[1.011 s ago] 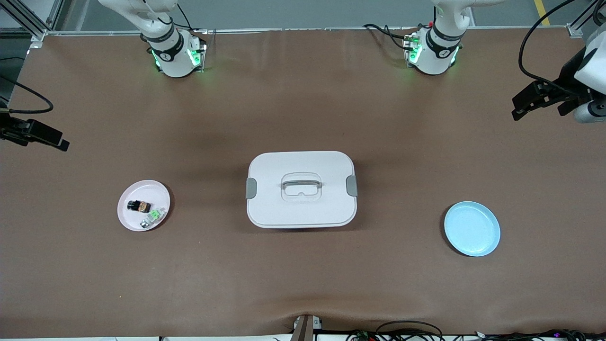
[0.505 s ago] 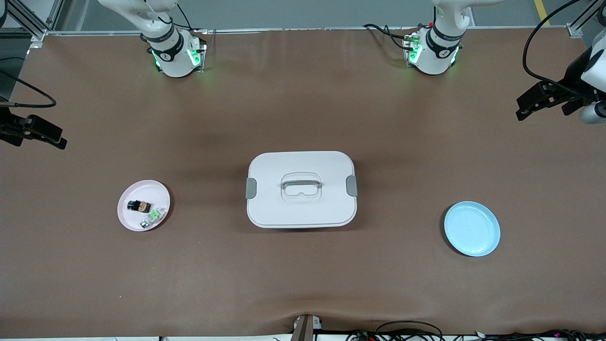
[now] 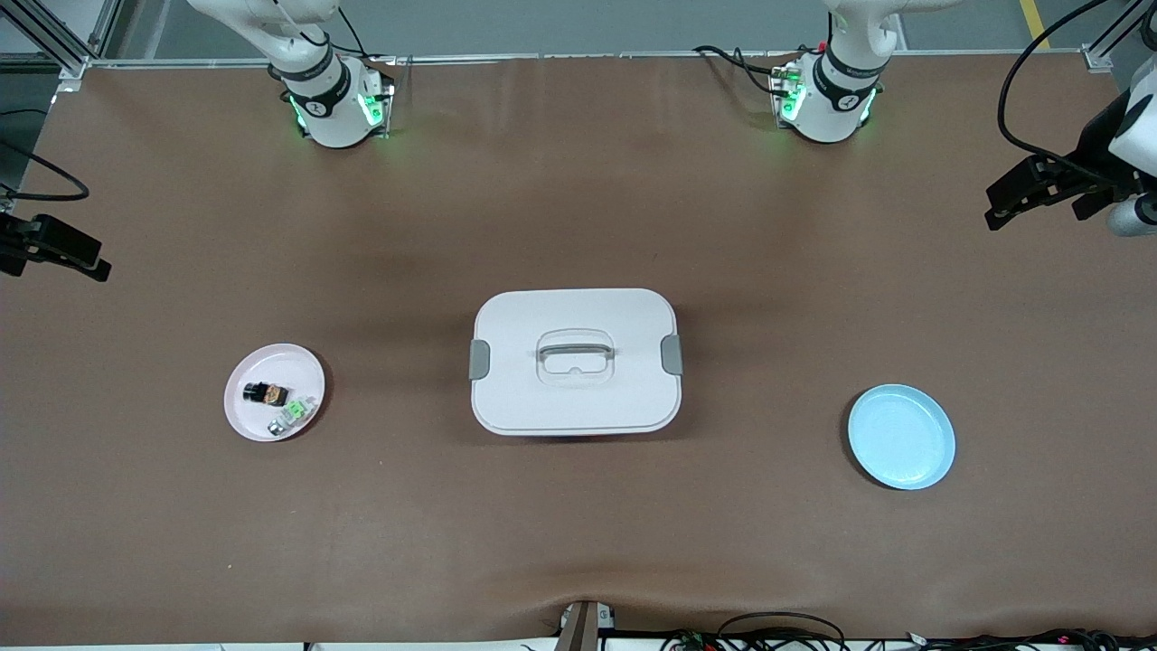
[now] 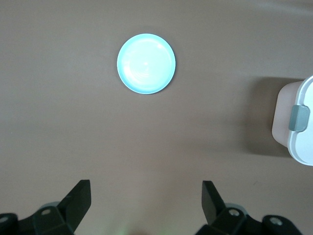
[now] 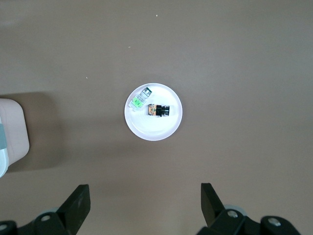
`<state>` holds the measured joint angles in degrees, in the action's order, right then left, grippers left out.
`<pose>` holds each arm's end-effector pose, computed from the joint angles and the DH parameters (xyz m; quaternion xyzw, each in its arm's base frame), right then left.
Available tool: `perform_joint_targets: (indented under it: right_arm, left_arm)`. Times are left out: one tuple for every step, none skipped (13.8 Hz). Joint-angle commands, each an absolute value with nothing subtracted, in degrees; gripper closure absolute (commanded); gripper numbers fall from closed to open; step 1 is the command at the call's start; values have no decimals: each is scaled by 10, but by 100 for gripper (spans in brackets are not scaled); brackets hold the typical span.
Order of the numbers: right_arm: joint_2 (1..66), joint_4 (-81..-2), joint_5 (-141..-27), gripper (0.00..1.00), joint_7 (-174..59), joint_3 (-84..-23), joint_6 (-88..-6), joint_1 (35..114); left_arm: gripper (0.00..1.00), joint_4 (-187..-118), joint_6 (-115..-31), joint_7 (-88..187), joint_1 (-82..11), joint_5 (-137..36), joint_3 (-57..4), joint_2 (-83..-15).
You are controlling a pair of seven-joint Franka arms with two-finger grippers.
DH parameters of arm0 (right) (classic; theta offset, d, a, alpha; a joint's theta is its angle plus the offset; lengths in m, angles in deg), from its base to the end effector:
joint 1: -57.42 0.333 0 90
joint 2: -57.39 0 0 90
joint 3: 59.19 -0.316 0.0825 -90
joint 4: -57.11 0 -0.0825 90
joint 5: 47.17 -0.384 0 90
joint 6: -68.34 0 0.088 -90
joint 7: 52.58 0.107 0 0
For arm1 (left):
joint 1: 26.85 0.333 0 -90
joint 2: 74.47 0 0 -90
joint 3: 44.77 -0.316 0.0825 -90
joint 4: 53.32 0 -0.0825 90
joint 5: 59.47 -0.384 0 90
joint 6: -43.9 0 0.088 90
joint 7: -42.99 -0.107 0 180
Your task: Transfer orange switch to right arm and place
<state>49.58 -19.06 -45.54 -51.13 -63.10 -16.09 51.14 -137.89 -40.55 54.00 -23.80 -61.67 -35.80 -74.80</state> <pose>0.5859 -0.0308 0.6511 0.9993 -0.0351 0.0040 0.0096 0.5404 -0.0519 0.6635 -0.9987 -0.0463 -0.0047 0.0191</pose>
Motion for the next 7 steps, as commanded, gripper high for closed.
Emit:
perform_joint_targets:
  right_arm:
    - [519,-204,-455,0,-522,-636,-162,501]
    - [519,-204,-456,0,-521,-637,-165,501]
    - [519,-204,-456,0,-521,-637,-166,501]
    - [519,-203,-465,0,-517,-637,-164,501]
    - [520,-203,-474,0,-514,-636,-162,501]
    - [520,-203,-476,0,-514,-636,-161,500]
    - [520,-203,-478,0,-514,-636,-160,498]
  left_arm:
    - [0,-1376,-399,531,-235,-609,-359,-749]
    - [0,-1376,-399,531,-235,-609,-359,-749]
    - [0,-1375,-399,531,-235,-609,-359,-749]
    - [0,-1376,-399,531,-234,-609,-359,-749]
    - [0,-1377,-399,530,-235,-609,-359,-747]
    - [0,-1379,-399,530,-235,-609,-359,-747]
    - [0,-1380,-399,531,-236,-609,-359,-746]
